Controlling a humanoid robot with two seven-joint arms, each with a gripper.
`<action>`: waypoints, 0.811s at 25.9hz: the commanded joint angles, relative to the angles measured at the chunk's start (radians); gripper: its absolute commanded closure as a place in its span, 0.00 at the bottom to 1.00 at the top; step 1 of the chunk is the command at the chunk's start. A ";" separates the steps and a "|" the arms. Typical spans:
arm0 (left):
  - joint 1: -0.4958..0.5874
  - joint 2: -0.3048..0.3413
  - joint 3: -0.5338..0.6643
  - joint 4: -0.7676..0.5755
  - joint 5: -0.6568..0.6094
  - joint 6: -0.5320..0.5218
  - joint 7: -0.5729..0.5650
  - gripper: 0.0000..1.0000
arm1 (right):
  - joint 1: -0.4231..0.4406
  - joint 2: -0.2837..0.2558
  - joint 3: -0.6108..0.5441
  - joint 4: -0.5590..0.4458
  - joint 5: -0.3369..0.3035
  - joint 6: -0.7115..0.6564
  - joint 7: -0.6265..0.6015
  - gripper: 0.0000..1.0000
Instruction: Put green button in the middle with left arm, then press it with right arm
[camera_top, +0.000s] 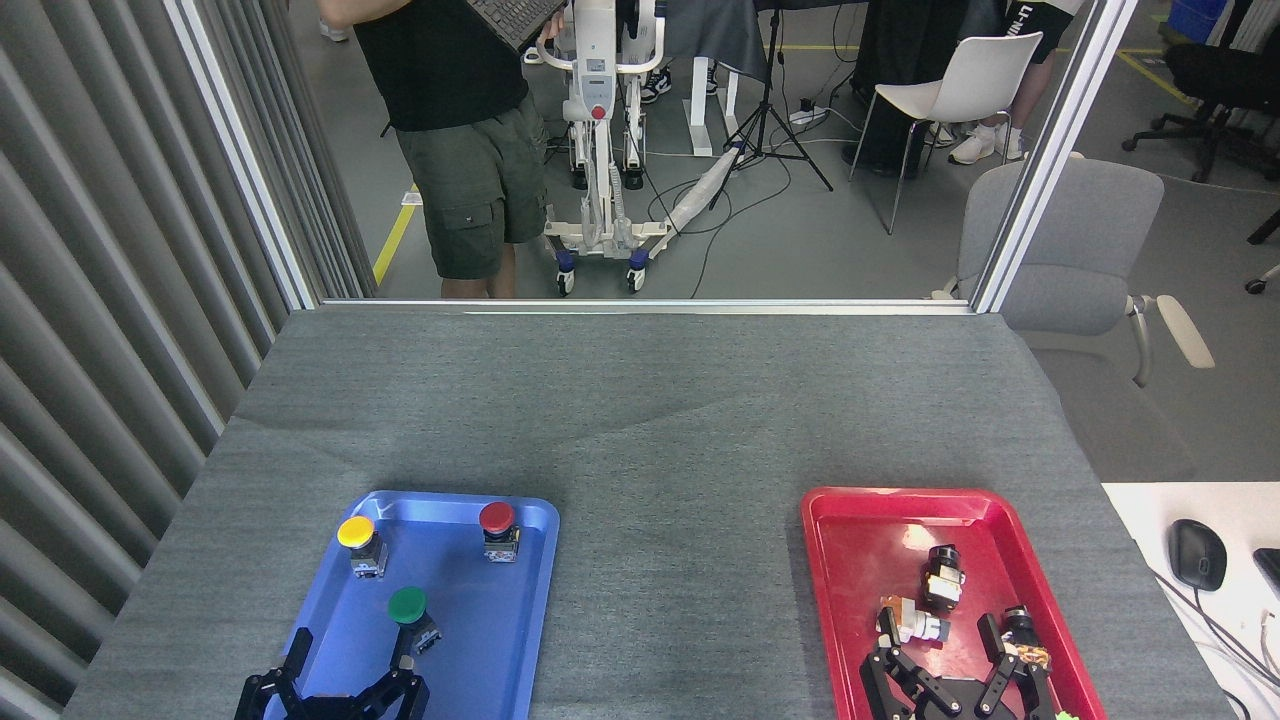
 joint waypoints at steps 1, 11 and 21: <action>-0.002 0.000 0.000 0.001 0.001 0.000 0.000 0.00 | 0.007 -0.005 0.004 -0.002 0.001 -0.005 0.000 0.00; -0.003 -0.002 -0.001 0.002 0.001 0.000 0.000 0.01 | 0.013 -0.005 0.003 -0.015 0.001 -0.006 -0.003 0.00; -0.081 -0.119 -0.021 0.054 -0.034 0.017 0.000 0.04 | 0.030 0.000 -0.002 -0.023 0.000 -0.023 -0.007 0.00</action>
